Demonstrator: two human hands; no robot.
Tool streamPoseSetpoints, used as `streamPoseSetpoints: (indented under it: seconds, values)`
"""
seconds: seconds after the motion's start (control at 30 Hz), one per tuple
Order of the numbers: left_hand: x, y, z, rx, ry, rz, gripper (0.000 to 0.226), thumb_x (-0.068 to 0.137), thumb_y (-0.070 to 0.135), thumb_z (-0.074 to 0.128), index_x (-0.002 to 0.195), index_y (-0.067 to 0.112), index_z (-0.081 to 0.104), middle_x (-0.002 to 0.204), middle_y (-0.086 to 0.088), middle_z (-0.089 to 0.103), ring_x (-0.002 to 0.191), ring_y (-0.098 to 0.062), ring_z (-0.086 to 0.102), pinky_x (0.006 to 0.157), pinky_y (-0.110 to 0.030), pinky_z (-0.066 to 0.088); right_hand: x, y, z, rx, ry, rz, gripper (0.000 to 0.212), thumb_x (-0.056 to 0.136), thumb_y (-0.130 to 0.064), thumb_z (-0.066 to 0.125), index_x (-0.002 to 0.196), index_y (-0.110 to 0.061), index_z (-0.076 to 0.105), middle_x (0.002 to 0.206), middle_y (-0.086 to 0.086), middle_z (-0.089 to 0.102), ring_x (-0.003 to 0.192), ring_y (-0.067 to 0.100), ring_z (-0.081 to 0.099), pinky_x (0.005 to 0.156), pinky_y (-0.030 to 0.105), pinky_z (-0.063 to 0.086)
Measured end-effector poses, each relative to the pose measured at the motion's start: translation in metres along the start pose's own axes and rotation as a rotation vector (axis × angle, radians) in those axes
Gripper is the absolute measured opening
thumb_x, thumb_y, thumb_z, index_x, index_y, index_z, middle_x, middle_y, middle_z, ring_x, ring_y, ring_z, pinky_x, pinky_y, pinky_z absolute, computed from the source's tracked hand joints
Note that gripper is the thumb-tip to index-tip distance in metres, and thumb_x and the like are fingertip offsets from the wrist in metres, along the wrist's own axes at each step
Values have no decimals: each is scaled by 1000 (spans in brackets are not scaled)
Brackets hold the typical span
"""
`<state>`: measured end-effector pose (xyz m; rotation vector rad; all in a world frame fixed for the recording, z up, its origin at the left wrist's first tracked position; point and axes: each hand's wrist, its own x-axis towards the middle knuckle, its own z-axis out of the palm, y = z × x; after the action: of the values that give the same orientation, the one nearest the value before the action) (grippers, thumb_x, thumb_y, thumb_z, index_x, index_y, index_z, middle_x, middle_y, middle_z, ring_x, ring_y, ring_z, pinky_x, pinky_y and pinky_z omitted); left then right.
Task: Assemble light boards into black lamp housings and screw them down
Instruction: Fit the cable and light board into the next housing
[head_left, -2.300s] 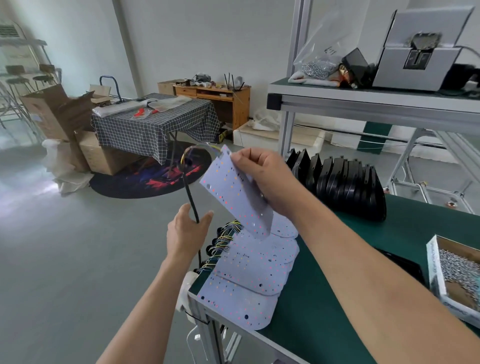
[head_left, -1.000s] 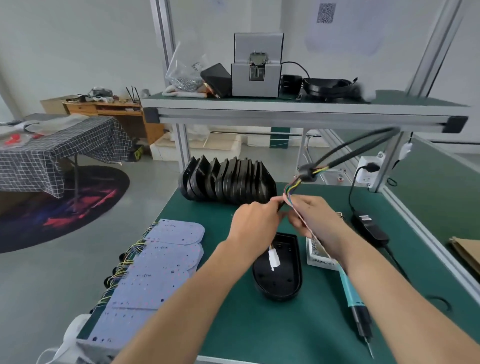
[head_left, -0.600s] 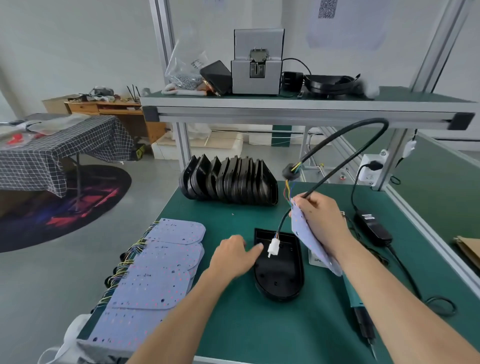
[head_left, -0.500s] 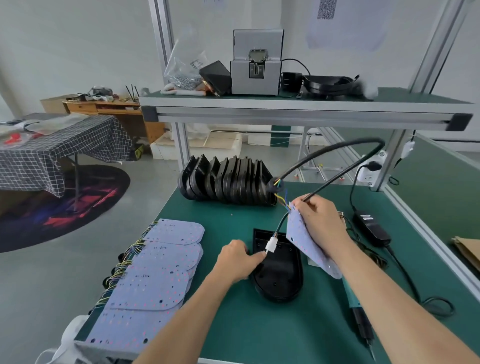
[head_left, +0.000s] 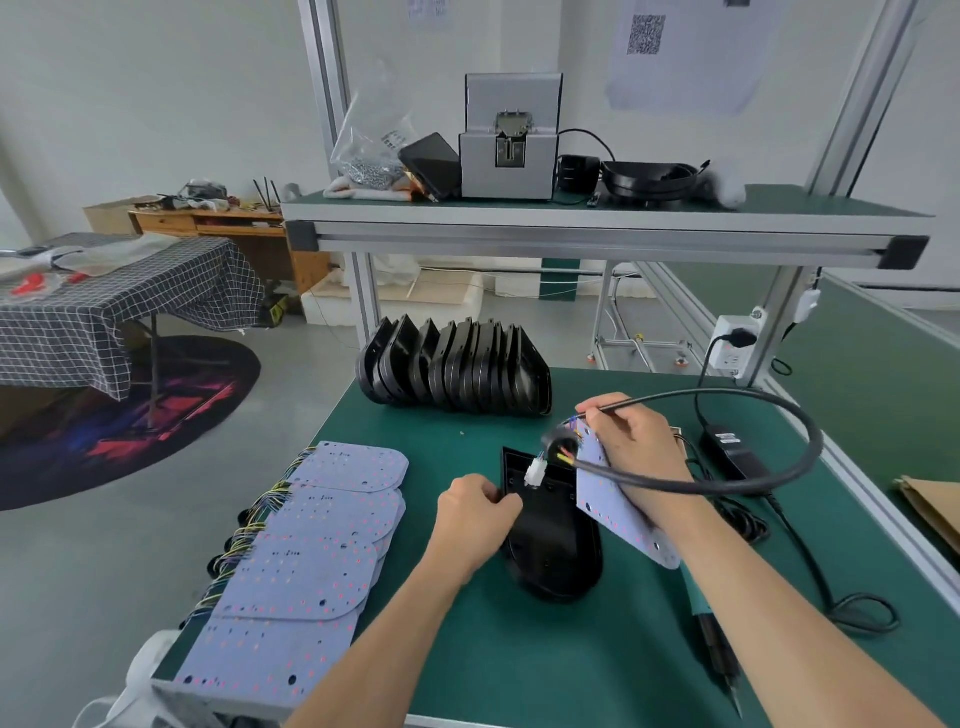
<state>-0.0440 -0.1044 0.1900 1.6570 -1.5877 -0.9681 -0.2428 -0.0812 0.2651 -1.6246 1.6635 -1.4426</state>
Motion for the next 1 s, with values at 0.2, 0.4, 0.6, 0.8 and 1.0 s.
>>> streamPoseSetpoints:
  seconds: [0.2, 0.4, 0.6, 0.8, 1.0]
  values:
    - [-4, 5, -8, -88, 32, 32, 19, 76, 36, 70, 72, 17, 66, 57, 9, 59, 55, -11, 48, 42, -16, 34, -8, -6, -8, -30, -39, -6, 20, 103, -17, 58, 98, -29, 74, 92, -16, 79, 93, 0, 73, 86, 21, 53]
    - [-7, 4, -17, -123, 55, 67, 19, 79, 37, 73, 75, 19, 66, 46, 16, 53, 42, -2, 42, 40, -12, 30, -14, -13, -13, 8, -74, -60, 22, 106, -15, 55, 101, -28, 72, 96, -15, 79, 98, 1, 72, 83, 17, 51]
    - [-16, 12, -26, -106, 88, 138, 18, 76, 41, 66, 80, 23, 64, 50, 17, 58, 47, 0, 48, 43, -11, 35, -21, -20, -12, 37, -111, -134, 20, 106, -10, 56, 104, -23, 72, 96, -10, 80, 97, 0, 73, 79, 9, 48]
    - [-21, 26, -29, -207, 114, 272, 28, 72, 53, 65, 80, 26, 63, 53, 10, 55, 50, -6, 43, 51, -22, 38, -20, -23, -8, -175, -249, -54, 20, 103, -17, 59, 104, -25, 77, 98, -8, 77, 95, 13, 70, 93, 34, 51]
    - [-23, 28, -25, -223, 203, 385, 27, 90, 27, 76, 111, 30, 59, 58, 16, 52, 54, -3, 45, 55, -15, 39, -14, -33, -5, -383, -339, -48, 19, 104, -21, 58, 116, -20, 73, 101, -12, 73, 99, 11, 65, 83, 17, 45]
